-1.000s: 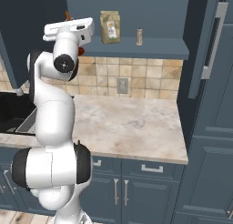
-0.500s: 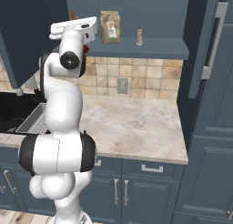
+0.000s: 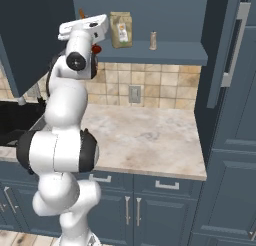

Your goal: Pick the candle and candle from the dining table and place them in the open cabinet. Close the cabinet after placing the objects.

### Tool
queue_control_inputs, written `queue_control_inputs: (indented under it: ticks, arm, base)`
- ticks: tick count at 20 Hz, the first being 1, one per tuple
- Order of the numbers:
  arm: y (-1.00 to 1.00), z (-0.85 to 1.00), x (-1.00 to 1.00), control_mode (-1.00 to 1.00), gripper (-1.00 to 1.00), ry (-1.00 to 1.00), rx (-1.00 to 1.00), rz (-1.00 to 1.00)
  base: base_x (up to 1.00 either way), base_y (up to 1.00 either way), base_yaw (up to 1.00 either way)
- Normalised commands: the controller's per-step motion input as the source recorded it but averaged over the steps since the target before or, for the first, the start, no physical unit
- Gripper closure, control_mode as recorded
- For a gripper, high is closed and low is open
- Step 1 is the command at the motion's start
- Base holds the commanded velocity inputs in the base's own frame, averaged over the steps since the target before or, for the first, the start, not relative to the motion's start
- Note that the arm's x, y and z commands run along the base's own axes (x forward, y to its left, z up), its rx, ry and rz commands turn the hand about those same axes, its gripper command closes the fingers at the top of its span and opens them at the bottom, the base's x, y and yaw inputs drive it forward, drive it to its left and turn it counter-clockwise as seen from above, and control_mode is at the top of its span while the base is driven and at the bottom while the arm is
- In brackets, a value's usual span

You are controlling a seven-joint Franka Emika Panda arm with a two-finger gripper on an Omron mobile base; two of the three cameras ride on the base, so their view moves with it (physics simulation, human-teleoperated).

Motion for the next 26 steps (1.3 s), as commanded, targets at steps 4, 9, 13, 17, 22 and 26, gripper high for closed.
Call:
queue_control_inputs:
  ticks: [4,9,13,17,22,26]
  arm:
    - [0.01,0.0,0.14,-1.0,1.0,0.15,0.0,0.0]
    - [-0.11,0.05,0.13,-1.0,1.0,0.23,0.0,0.0]
    - [0.0,0.0,0.0,-1.0,1.0,0.0,0.0,0.0]
    - [0.0,0.0,0.0,-1.0,1.0,0.0,0.0,0.0]
    - [0.0,0.0,0.06,-1.0,1.0,0.0,0.0,0.0]
    - [0.11,0.0,0.27,-1.0,1.0,0.01,0.0,-0.03]
  base:
    - [0.0,0.0,0.0]
    - [0.0,0.0,0.0]
    - [0.0,0.0,0.0]
    - [0.0,0.0,0.0]
    - [0.0,0.0,0.0]
    - [0.0,0.0,0.0]
